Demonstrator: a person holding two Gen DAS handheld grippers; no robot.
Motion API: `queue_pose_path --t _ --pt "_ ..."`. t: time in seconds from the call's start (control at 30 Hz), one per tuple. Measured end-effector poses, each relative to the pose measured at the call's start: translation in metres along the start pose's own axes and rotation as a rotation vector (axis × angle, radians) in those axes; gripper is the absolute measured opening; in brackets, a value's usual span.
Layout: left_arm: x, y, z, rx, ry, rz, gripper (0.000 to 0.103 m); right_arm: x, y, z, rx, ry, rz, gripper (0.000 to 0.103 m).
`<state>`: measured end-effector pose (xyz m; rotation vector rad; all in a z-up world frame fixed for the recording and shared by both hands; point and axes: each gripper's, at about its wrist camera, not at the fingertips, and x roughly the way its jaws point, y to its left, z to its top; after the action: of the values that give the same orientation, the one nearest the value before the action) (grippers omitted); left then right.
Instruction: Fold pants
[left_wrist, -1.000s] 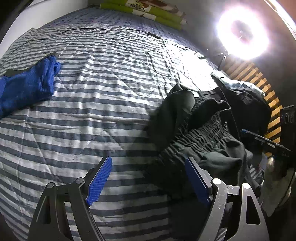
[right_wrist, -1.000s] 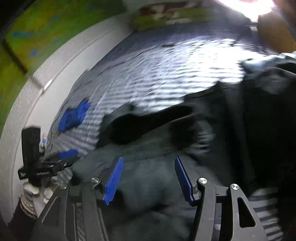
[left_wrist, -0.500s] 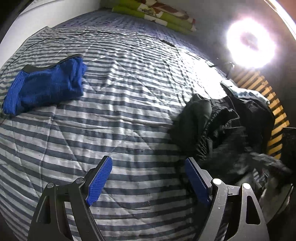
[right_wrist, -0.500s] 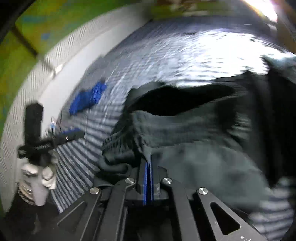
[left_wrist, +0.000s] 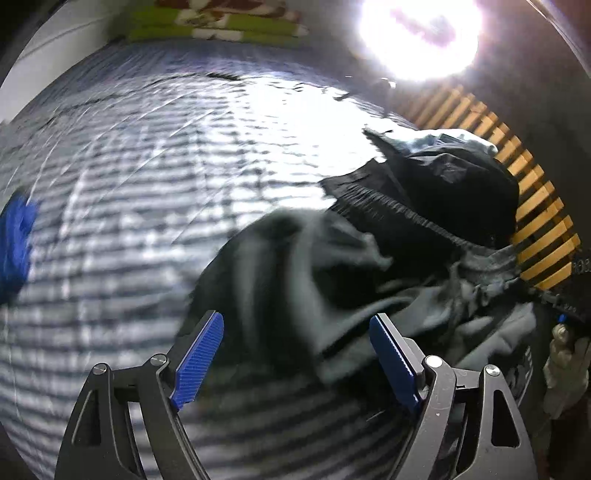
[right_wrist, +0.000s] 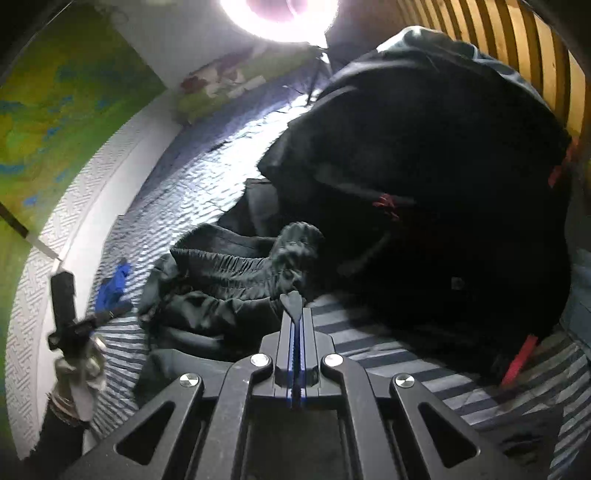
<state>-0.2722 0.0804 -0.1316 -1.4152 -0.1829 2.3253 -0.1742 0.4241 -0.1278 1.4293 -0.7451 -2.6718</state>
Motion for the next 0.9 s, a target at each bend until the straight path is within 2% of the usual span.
queue_pose_path --t 0.07,0.2,0.3,0.4,0.53,0.6,0.67,0.7,0.73,0.77,0.83,0.9 --pt "0.006 -0.012 0.016 0.028 -0.012 0.003 0.086 0.003 -0.010 0.001 0.002 -0.009 -0.062 0.002" --pt "0.025 -0.028 0.052 0.094 -0.019 0.019 0.093 0.003 -0.037 -0.004 0.055 0.002 -0.102 0.002" --pt "0.058 -0.030 0.073 0.082 0.054 0.004 0.094 0.005 -0.050 -0.012 0.064 0.031 -0.137 0.002" --pt "0.092 -0.033 0.085 0.055 0.140 -0.063 0.094 0.011 -0.054 -0.016 0.066 0.054 -0.126 0.002" --pt "0.134 -0.041 0.094 0.044 0.193 -0.052 0.094 0.022 -0.056 -0.017 0.057 0.079 -0.137 0.002" --pt "0.147 -0.044 0.095 0.034 0.208 -0.062 0.093 0.028 -0.058 -0.017 0.058 0.091 -0.139 0.002" --pt "0.150 -0.053 0.093 0.058 0.174 -0.054 0.091 0.032 -0.060 -0.016 0.060 0.100 -0.147 0.002" --pt "0.149 -0.056 0.092 0.067 0.164 -0.058 0.073 0.034 -0.061 -0.016 0.063 0.104 -0.149 0.002" --pt "0.149 -0.058 0.090 0.071 0.165 -0.075 0.046 0.036 -0.062 -0.016 0.066 0.107 -0.149 0.002" --pt "0.148 -0.059 0.089 0.066 0.173 -0.107 0.037 0.037 -0.062 -0.015 0.067 0.109 -0.150 0.002" --pt "0.138 -0.062 0.086 0.053 0.141 -0.092 0.017 0.036 -0.060 -0.013 0.067 0.101 -0.153 0.002" --pt "0.123 -0.061 0.083 0.038 0.108 -0.110 0.014 0.029 -0.056 -0.010 0.066 0.080 -0.150 0.002"
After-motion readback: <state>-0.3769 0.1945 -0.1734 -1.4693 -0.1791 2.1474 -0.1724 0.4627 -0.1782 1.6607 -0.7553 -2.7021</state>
